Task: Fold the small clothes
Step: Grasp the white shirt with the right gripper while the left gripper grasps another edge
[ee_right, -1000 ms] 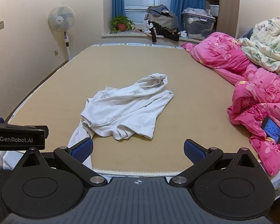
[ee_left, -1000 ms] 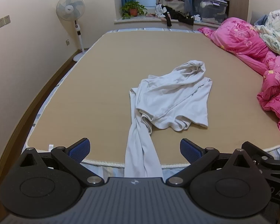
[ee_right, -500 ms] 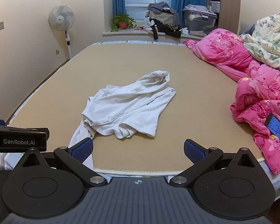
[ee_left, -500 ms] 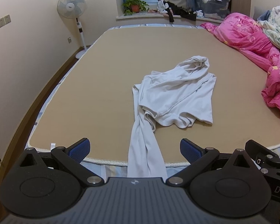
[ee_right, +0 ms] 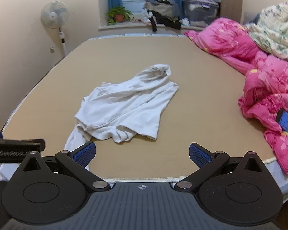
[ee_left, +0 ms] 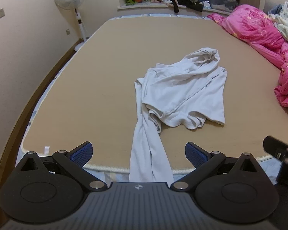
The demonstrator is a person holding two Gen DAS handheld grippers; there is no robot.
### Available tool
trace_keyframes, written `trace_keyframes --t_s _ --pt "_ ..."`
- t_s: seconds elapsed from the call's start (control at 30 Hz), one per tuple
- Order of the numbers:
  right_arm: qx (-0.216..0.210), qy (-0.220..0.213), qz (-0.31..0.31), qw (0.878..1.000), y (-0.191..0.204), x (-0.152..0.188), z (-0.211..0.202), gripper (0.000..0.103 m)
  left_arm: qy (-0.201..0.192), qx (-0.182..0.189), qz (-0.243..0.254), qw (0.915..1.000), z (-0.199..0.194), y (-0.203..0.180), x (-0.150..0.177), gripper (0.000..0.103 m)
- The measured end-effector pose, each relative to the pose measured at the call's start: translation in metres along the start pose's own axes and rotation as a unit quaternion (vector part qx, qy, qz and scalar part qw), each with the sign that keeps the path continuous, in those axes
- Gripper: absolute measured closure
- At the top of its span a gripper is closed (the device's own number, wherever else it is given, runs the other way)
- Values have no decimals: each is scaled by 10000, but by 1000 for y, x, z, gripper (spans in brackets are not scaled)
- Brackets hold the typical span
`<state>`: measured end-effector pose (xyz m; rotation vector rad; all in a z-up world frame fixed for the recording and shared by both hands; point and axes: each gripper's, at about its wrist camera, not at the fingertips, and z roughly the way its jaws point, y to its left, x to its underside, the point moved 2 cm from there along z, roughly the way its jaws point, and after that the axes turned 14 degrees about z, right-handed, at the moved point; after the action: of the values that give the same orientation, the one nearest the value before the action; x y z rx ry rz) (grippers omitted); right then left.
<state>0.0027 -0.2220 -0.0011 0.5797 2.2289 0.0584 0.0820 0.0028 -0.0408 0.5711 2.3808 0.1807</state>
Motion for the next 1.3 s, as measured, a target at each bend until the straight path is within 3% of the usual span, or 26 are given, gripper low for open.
trace_keyframes --t_s 0.17,0.33,0.5,0.67,0.77,0.9,0.97,1.0,1.03,1.07,1.1,1.17,1.3 --pt "24 294 291 9991 -15 -31 51 1 160 129 -165 9997 51 22 -23 0" --pt "-284 -168 658 9973 -21 -89 117 1 127 -73 -626 9979 119 73 -63 0" --pt "-468 -175 1185 9917 -16 -159 218 1 171 -293 -678 9971 204 100 -105 0" --pt "280 -416 903 9946 -6 -210 330 1 473 199 -415 9978 291 95 -145 0" --pt "830 -256 973 9915 -15 -229 401 1 670 373 -236 9968 341 80 -170 0" --pt "1307 40 1358 9821 -37 -237 477 8 701 740 8 9948 381 62 -192 0" --pt "1389 208 1372 9805 -41 -236 503 18 733 710 54 9948 394 54 -199 0" --pt "1434 350 1275 9808 -41 -234 514 45 755 733 48 9944 400 52 -201 0" --pt "1488 518 1137 9809 -39 -232 524 86 773 840 31 9935 405 49 -202 1" --pt "1252 636 1073 9843 -38 -231 528 99 783 940 -24 9925 408 49 -203 5" --pt "991 579 1001 9883 -35 -232 522 100 778 996 -83 9920 408 49 -203 7" --pt "1021 11 495 9935 -23 -238 492 100 755 1144 -226 9903 406 51 -202 17" --pt "468 -1150 -229 9920 -11 -260 388 101 705 940 -372 9924 388 61 -196 15"
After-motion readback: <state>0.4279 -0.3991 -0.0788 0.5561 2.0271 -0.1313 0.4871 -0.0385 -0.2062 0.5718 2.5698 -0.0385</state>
